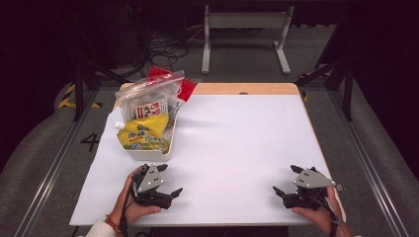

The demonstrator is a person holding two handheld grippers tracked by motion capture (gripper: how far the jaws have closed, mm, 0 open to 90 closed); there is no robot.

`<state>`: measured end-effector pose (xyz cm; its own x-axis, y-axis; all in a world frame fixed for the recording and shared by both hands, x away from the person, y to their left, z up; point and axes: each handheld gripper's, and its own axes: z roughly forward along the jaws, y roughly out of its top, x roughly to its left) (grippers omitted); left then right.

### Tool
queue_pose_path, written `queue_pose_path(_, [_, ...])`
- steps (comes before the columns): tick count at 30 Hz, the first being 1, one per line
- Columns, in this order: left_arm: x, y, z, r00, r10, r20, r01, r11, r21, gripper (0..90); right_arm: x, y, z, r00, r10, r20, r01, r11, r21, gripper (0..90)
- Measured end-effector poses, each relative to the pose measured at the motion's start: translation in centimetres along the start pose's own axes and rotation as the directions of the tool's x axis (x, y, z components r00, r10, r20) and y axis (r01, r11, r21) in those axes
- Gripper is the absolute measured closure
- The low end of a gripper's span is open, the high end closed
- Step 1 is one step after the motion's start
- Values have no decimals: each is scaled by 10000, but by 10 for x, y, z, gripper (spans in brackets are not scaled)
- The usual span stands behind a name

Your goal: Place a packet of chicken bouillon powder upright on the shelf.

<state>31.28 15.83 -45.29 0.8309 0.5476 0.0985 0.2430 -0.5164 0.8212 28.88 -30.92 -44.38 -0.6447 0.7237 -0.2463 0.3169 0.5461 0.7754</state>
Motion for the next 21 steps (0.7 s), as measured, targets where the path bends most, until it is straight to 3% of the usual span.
queue_pose_path(9, [12,-2,-5,9994,-360,-7,360,9992,-199,106,4,1,2,10000,-34,69,33,9999,115,112])
queue_pose_path(21, [11,0,-4,9998,-204,-22,204,9997,-115,103,2,-1,0,9999,89,141,-89,10000,26,114])
